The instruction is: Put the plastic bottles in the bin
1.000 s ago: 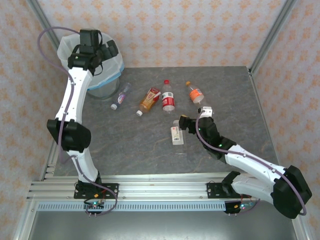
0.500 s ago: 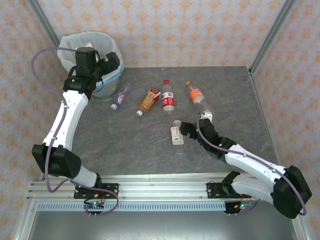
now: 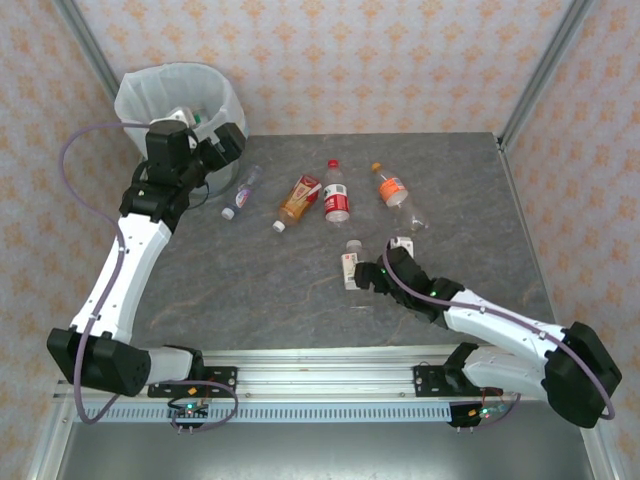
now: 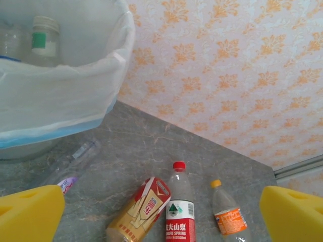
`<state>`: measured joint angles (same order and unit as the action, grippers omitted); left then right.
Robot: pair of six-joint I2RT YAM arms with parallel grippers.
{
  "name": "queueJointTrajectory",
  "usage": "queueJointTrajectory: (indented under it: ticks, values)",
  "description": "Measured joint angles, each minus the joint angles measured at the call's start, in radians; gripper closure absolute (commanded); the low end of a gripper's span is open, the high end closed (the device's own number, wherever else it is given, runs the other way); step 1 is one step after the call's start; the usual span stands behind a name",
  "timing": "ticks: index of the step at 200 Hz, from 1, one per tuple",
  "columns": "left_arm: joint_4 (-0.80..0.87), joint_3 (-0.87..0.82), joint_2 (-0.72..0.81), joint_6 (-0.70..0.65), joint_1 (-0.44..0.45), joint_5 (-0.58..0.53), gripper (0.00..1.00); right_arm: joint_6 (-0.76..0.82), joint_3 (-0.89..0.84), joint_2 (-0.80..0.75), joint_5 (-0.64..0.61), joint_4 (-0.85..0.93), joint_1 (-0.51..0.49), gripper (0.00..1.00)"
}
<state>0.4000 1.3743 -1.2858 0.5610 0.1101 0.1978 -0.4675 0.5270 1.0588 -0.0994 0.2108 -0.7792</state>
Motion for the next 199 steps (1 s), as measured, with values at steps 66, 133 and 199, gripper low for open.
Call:
queueJointTrajectory:
  ticks: [66,133,199]
  values:
    - [0.008,-0.167,0.107,-0.003,0.002,-0.003,0.00,-0.037,-0.032,0.053,0.092,-0.013,-0.043,0.01]
    - [0.008,-0.228,0.151,-0.006,0.002,-0.040,0.00,-0.116,0.077,0.202,-0.011,0.061,-0.209,0.01]
    - [0.009,-0.234,0.151,-0.035,0.002,-0.045,0.00,-0.191,0.174,0.375,-0.085,0.130,-0.230,0.03]
